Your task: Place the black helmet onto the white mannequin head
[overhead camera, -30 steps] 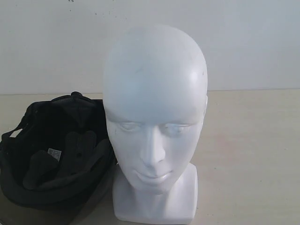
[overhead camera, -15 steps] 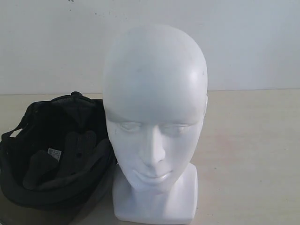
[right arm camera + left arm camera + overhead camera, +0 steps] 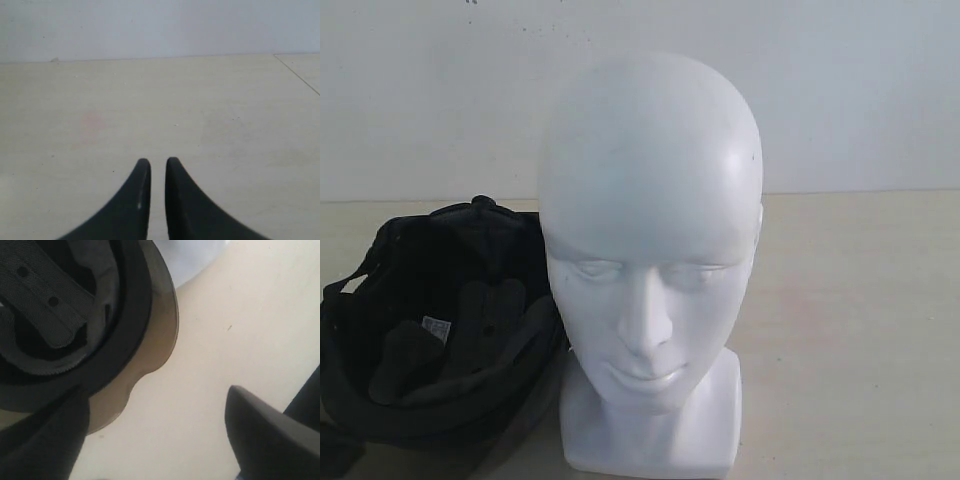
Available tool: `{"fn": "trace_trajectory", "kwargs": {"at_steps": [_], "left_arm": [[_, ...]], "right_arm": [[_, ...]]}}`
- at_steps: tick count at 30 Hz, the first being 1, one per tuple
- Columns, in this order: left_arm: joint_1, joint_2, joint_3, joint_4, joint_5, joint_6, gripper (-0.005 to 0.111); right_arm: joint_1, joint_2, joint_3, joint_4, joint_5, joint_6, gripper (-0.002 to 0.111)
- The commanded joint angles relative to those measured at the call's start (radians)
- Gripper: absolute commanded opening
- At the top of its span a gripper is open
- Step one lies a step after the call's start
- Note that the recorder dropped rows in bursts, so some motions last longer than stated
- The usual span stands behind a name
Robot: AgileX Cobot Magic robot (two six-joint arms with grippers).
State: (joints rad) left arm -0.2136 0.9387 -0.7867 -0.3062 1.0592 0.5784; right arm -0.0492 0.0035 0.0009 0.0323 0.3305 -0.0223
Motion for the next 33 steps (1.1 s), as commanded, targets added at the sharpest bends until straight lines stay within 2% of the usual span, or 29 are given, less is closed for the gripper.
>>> {"fn": "trace_trajectory", "kwargs": {"at_steps": [1, 10, 21, 30, 33], "left_arm": [[-0.019, 0.112, -0.005, -0.002, -0.082, 0.175, 0.073], [-0.019, 0.215, -0.005, 0.000, -0.186, 0.407, 0.072], [-0.019, 0.355, -0.005, 0.011, -0.195, 0.417, 0.072], [-0.019, 0.438, -0.005, 0.011, -0.250, 0.576, 0.072], [-0.019, 0.460, -0.005, 0.011, -0.255, 0.581, 0.063]], "right_arm": [[-0.001, -0.003, -0.001, -0.001, -0.008, -0.003, 0.012], [-0.001, -0.003, -0.001, -0.001, -0.008, -0.003, 0.012], [-0.001, -0.003, -0.001, -0.001, -0.008, -0.003, 0.012], [-0.001, -0.003, -0.001, -0.001, -0.008, -0.003, 0.012], [-0.001, -0.003, -0.001, -0.001, -0.008, -0.003, 0.012]]}}
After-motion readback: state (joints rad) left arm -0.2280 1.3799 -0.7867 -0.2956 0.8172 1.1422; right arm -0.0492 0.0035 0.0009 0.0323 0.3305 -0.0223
